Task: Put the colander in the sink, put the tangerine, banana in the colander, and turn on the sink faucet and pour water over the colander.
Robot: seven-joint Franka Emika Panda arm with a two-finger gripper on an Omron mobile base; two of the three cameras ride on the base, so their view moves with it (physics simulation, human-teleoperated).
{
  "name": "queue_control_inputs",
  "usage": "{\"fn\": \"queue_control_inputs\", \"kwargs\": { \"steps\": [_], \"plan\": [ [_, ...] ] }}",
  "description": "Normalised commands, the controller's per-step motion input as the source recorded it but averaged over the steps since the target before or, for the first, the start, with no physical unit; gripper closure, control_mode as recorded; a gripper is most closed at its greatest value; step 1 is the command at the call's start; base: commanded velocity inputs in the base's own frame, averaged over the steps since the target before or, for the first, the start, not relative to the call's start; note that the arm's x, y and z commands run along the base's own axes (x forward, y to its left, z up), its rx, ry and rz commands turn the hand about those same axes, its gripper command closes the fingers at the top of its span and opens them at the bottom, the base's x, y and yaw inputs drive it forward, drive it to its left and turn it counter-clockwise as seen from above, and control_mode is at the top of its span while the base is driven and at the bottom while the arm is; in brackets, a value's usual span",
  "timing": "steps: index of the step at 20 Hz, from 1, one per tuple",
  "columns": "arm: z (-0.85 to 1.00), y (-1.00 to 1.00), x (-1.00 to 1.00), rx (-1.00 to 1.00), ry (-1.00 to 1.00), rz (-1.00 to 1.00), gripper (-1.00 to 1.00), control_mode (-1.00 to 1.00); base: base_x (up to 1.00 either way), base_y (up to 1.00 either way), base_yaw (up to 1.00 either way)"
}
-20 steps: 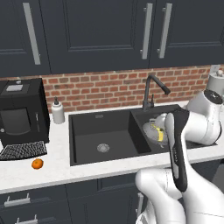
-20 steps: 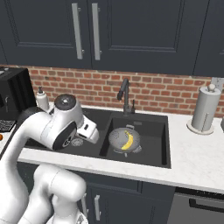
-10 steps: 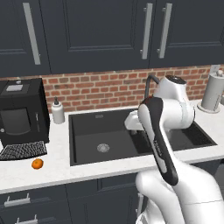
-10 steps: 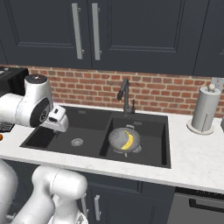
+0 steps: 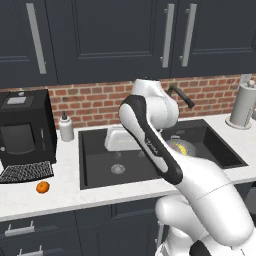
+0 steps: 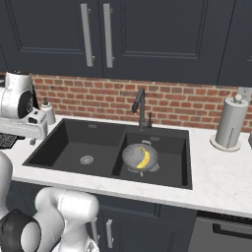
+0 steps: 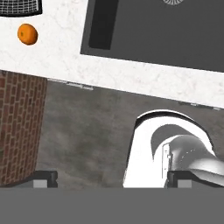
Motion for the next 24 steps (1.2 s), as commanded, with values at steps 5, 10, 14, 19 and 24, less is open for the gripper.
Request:
{"fn": "queue_control_inputs", "kwargs": {
  "steps": [5,10,14,19,24],
  "plan": [
    [-0.02,0.87,0.00,-0.07,0.05,0.00,-1.00,-1.00,0.00,0.00,0.00],
    [-0.13,0.71,0.00,-0.06,0.01,0.00,-1.00,-1.00,0.00,0.00,0.00],
    [-0.39,0.68,0.00,-0.04,0.00,0.00,-1.00,-1.00,0.00,0.00,0.00],
    [-0.36,0.61,0.00,0.00,0.00,0.00,-1.00,-1.00,0.00,0.00,0.00],
    [-0.21,0.20,0.23,0.00,-0.01,0.00,-1.00,-1.00,0.00,0.00,0.00]
  ]
}}
